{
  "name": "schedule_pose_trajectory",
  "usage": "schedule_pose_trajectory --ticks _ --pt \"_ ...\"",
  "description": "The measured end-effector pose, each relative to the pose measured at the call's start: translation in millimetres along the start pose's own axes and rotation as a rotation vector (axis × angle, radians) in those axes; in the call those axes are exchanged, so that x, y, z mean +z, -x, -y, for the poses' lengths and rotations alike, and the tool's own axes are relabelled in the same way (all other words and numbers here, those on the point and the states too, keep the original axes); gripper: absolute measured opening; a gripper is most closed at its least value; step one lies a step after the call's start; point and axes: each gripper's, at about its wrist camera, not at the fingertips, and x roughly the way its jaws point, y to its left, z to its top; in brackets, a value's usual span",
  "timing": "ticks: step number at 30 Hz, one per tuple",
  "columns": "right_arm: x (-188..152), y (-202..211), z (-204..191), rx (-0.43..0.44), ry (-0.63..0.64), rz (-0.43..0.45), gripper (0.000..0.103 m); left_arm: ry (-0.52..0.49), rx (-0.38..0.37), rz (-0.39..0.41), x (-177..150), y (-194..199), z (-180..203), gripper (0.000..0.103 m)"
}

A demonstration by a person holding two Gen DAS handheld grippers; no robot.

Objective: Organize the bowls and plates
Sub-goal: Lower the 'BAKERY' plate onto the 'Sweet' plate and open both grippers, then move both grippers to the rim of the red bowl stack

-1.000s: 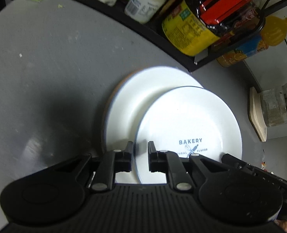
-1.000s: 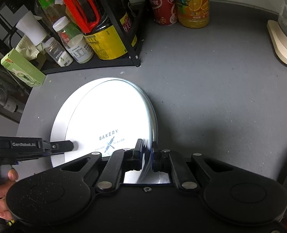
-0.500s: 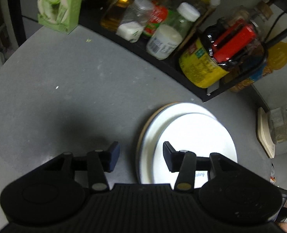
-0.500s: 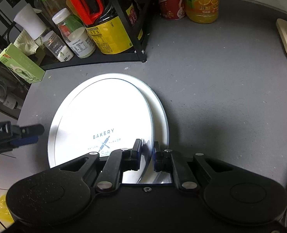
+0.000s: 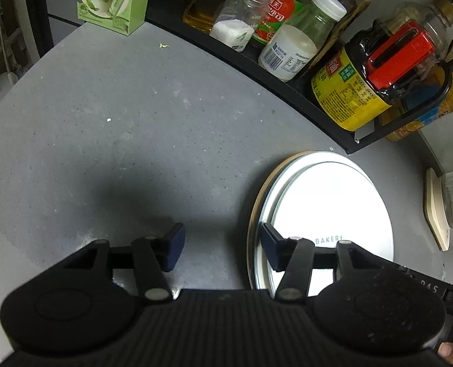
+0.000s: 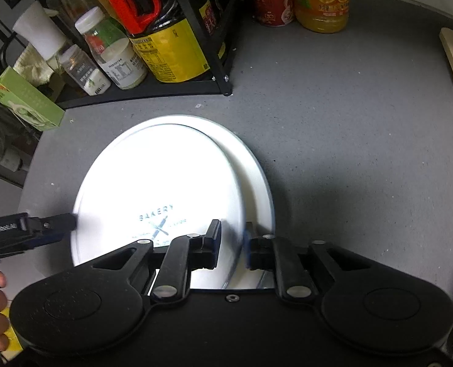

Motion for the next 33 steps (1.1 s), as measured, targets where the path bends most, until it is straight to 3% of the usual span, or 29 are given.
schedule_pose_trajectory --ticks 5,16,18,22,26,33 --pt "0 11 -3 -0.008 0.013 0.017 0.031 -0.005 -0.001 -0.012 -1 -4 1 0.053" --pt "-6 34 5 -0.007 -0.023 0.065 0.034 -0.046 0.017 -0.029 1 -6 6 0.053" --pt "-10 42 9 -0.008 -0.045 0.083 0.044 -0.040 0.007 -0.024 1 -3 4 0.054" --pt "-19 56 13 -0.010 -0.066 0.113 0.050 -0.051 -0.004 -0.010 4 11 2 0.054" --pt "-32 71 17 -0.019 -0.082 0.144 0.064 -0.085 -0.006 -0.001 7 25 7 0.056" --pt "-47 96 29 -0.024 -0.098 0.189 0.086 -0.150 -0.014 0.029 5 48 31 0.072"
